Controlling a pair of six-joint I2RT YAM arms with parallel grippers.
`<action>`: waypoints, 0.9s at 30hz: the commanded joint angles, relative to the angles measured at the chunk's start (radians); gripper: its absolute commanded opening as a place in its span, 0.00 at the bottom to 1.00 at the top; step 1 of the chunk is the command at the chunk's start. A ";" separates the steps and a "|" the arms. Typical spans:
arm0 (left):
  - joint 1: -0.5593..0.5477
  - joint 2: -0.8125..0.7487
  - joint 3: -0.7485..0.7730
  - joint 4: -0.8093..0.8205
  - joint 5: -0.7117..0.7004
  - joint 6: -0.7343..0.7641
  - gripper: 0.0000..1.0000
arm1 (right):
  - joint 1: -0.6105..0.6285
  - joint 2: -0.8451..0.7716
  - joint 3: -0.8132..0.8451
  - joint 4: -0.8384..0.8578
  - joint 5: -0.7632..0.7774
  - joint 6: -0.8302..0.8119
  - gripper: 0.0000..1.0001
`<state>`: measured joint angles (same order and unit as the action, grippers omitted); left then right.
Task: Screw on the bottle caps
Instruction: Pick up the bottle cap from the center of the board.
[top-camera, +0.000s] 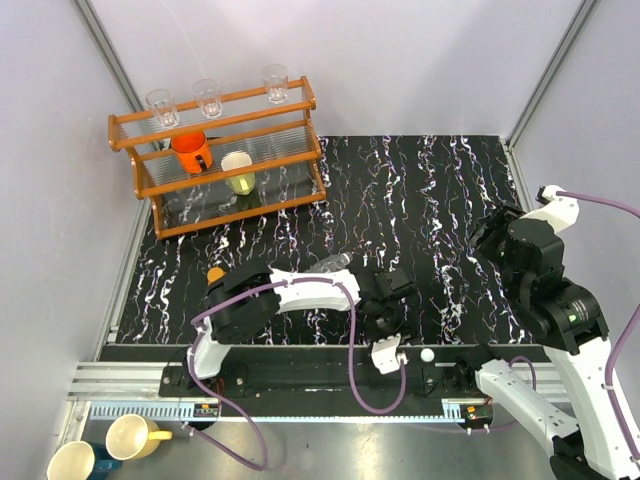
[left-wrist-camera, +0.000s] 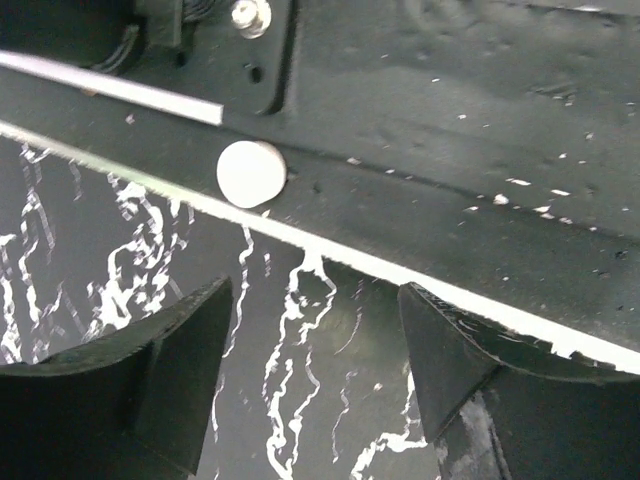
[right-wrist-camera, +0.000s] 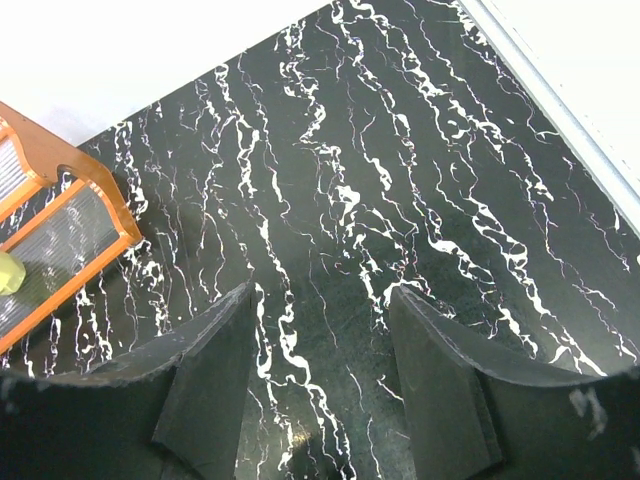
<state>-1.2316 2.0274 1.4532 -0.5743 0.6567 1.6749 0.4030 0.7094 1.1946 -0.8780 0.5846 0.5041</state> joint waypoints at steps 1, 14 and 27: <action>-0.011 0.034 0.045 -0.053 0.138 0.122 0.71 | -0.003 0.005 -0.024 0.062 0.000 -0.004 0.64; -0.043 0.177 0.242 -0.094 0.110 0.009 0.67 | -0.003 -0.034 -0.073 0.060 -0.091 0.025 0.62; -0.066 0.217 0.262 -0.193 0.093 0.115 0.45 | -0.003 -0.033 -0.073 0.063 -0.088 0.017 0.62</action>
<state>-1.2846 2.2272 1.6825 -0.7315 0.6930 1.7290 0.4030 0.6731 1.1191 -0.8516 0.5098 0.5194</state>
